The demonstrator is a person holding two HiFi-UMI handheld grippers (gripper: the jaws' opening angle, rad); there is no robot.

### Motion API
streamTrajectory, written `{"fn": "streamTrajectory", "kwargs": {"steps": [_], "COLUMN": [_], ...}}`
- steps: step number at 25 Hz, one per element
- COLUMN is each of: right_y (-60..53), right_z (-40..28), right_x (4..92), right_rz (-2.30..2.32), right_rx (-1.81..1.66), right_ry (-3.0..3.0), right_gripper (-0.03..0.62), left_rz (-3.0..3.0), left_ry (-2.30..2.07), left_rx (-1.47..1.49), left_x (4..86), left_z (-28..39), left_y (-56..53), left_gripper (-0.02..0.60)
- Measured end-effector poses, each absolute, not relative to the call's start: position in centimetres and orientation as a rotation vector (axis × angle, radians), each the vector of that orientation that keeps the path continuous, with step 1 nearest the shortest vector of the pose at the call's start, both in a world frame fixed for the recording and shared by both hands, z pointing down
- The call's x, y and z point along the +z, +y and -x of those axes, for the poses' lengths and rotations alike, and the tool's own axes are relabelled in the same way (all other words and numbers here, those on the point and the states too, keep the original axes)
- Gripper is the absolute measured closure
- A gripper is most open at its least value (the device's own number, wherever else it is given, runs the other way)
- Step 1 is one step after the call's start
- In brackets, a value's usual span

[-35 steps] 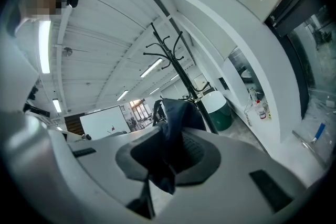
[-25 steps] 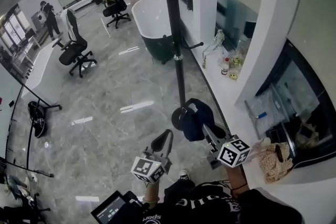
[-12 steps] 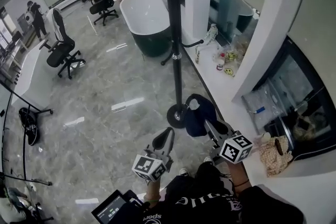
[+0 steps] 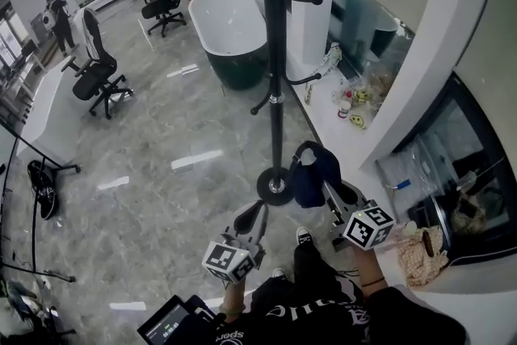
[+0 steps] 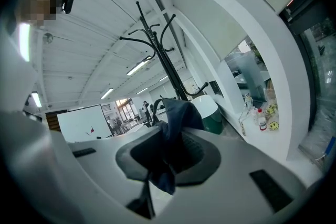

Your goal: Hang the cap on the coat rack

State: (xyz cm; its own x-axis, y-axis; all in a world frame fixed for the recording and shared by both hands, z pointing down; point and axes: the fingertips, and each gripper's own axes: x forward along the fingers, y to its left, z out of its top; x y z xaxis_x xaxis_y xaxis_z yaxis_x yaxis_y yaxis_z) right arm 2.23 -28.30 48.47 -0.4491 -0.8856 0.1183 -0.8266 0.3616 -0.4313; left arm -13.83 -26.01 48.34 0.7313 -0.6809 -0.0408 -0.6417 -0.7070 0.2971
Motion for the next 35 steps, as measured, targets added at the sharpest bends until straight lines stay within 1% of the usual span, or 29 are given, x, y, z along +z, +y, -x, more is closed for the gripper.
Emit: {"fn": "streamTrajectory", "kwargs": {"steps": [6, 12, 22, 27, 35], "right_y": [-34.2, -39.9, -48.3, -52.0, -55.4], "right_z": [-5.1, -10.1, -15.7, -17.0, -16.5], "right_x": [47.6, 47.0, 46.8, 46.8, 48.2], "right_rz": [1.556, 1.57, 1.569, 1.559, 1.526], "right_rx": [-0.64, -0.618, -0.583, -0.589, -0.627], "right_ry": [2.478, 2.483, 2.521, 2.547, 2.599], "right_gripper": [0.523, 0.523, 0.523, 0.523, 0.523], "left_rz": [-2.67, -2.673, -2.693, -2.684, -2.65], "left_ry": [-1.1, -1.102, -1.076, -1.098, -1.174], "left_rx": [-0.212, -0.201, -0.194, -0.187, -0.188], "left_x": [47.4, 46.0, 46.5, 46.9, 47.2], "left_z": [12.6, 8.2, 3.0, 2.4, 3.1], "left_y": [-30.9, -35.4, -41.3, -43.1, -44.8], "left_gripper": [0.577, 0.577, 0.577, 0.577, 0.577]}}
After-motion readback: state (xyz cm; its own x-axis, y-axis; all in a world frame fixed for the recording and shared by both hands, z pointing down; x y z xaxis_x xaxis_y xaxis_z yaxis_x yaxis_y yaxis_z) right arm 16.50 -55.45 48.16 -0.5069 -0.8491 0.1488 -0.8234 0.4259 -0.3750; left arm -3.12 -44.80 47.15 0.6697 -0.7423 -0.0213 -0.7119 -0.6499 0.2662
